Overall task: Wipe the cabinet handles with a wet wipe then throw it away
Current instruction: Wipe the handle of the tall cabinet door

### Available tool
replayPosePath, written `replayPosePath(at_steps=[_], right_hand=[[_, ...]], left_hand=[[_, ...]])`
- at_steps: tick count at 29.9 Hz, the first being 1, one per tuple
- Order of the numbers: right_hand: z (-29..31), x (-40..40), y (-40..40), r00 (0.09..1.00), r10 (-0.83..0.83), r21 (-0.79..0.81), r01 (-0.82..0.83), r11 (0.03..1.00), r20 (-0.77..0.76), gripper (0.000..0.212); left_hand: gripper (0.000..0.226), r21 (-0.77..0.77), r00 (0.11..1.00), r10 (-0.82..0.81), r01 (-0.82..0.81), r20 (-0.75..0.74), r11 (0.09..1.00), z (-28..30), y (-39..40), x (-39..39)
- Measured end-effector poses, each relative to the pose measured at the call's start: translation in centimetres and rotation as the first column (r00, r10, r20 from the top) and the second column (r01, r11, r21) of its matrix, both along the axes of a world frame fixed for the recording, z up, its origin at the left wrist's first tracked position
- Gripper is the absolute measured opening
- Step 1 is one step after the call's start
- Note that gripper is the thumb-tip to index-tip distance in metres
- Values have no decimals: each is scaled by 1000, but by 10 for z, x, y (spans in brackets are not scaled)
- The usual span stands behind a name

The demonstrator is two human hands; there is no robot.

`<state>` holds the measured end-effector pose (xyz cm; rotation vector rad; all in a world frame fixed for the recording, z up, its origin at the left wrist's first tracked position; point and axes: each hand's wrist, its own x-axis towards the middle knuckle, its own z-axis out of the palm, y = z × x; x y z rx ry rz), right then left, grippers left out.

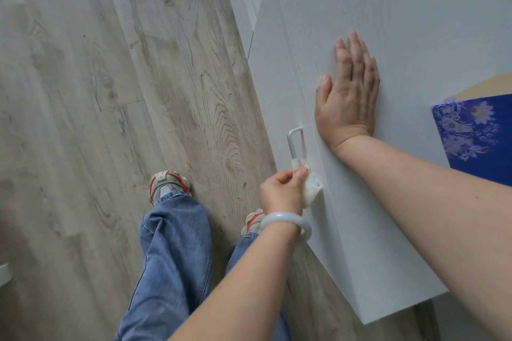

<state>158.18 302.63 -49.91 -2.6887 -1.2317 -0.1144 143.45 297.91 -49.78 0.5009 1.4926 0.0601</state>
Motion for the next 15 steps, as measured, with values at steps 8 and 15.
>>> replayPosePath(at_steps=[8,15], right_hand=[[0,0,0,1000,1,3,-1,1000,7,58],[0,0,0,1000,-2,-4,2,1000,2,59]], left_hand=[[8,94,999,-5,8,-31,996,-10,13,10],[23,8,997,-32,32,-72,999,-9,-21,-1]])
